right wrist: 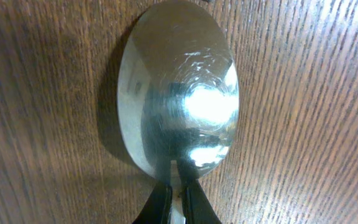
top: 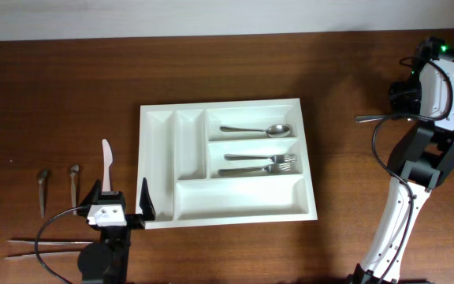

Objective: Pack container
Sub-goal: 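Lift the spoon and carry it toward the tray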

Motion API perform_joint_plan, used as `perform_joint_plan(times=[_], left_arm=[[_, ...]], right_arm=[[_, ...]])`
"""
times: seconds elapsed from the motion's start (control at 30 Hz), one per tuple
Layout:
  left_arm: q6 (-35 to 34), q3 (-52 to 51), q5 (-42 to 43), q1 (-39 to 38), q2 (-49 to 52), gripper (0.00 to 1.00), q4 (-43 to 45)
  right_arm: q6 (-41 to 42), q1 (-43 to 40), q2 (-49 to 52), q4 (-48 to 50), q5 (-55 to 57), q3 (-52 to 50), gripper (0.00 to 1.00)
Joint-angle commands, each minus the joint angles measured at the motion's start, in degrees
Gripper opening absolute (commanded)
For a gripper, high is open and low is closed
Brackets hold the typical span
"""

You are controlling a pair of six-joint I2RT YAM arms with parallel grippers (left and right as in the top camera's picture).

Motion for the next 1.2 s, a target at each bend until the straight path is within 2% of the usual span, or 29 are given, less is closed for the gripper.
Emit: perform_joint_plan(times=[0.0,0.17,0.5,0.67,0.83,1.17], left_arm=[[0.87,-0.31,0.42,0.20,-0.39,0.99,-0.04],[0.87,-0.31,0.42,0.20,-0.39,0.99,-0.04],[0.87,-0.31,0.42,0.20,-0.39,0.99,-0.04],[0.87,-0.31,0.44,0.20,-0.39,0.99,-0.04],[0.87,-0.31,0.42,0.20,-0.39,0.99,-0.04],[0.87,-0.31,0.42,0.20,-0.39,0.99,-0.04]], right_arm=[[0.26,-0.02,1.36,-1.03,0.83,2.23,0.04],[0.28,0.68,1.07,-4.09,-0.15,6.84,0.04],[0.28,5.68,-1.79,-14.78,-7.39,22.77,0.04],[-1.66,12.57,-2.73,-15.47,-12.98,29.51,0.04],[3.08,20.44,-3.37,-15.47,-18.40,30.23,0.04],[12.57,35.28,-3.34,-15.47,-16.96,29.77,0.04]])
